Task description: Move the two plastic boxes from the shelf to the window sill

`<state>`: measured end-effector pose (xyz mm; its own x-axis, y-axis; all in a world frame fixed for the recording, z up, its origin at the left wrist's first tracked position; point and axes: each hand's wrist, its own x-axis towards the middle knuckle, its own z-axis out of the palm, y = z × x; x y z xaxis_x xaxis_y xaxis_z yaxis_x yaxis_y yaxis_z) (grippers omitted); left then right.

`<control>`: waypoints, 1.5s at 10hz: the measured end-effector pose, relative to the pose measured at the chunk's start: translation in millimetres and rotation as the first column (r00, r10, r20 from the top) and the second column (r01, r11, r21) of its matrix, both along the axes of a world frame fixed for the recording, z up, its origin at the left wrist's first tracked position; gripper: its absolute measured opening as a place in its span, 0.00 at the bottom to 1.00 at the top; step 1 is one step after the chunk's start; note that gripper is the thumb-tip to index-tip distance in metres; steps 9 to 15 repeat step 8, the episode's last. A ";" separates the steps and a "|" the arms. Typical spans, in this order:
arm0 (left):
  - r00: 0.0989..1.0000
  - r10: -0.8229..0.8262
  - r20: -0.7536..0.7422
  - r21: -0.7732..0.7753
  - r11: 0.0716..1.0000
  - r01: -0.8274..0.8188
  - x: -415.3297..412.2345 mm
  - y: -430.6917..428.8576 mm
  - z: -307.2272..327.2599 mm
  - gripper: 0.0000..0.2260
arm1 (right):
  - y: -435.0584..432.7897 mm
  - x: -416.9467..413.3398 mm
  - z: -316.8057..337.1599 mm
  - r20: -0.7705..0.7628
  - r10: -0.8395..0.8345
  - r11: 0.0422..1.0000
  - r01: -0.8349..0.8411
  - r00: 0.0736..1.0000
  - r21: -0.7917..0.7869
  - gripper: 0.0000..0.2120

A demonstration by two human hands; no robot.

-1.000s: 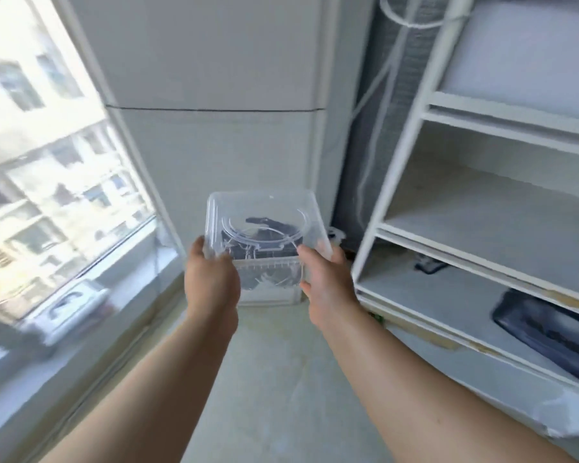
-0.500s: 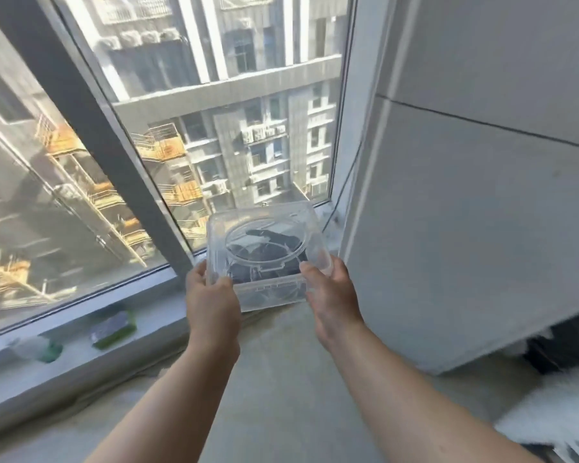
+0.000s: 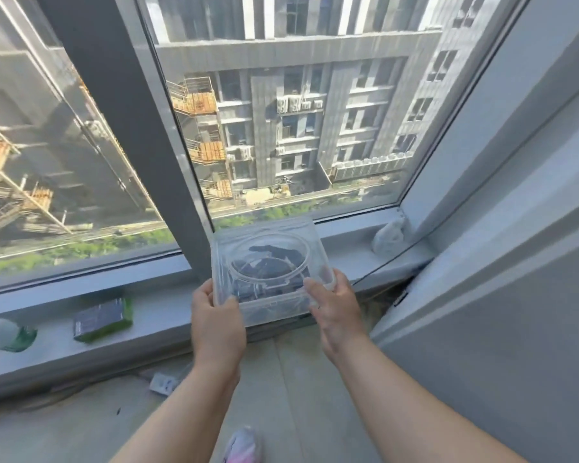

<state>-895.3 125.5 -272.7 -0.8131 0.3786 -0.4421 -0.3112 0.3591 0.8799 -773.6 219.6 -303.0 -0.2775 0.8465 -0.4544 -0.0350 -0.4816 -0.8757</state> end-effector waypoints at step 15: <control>0.993 -0.122 -0.007 -0.162 0.980 0.119 -96.9 93.8 -168.5 0.24 | 110.1 -93.7 -174.3 0.087 0.110 0.992 -0.105 0.990 -0.066 0.23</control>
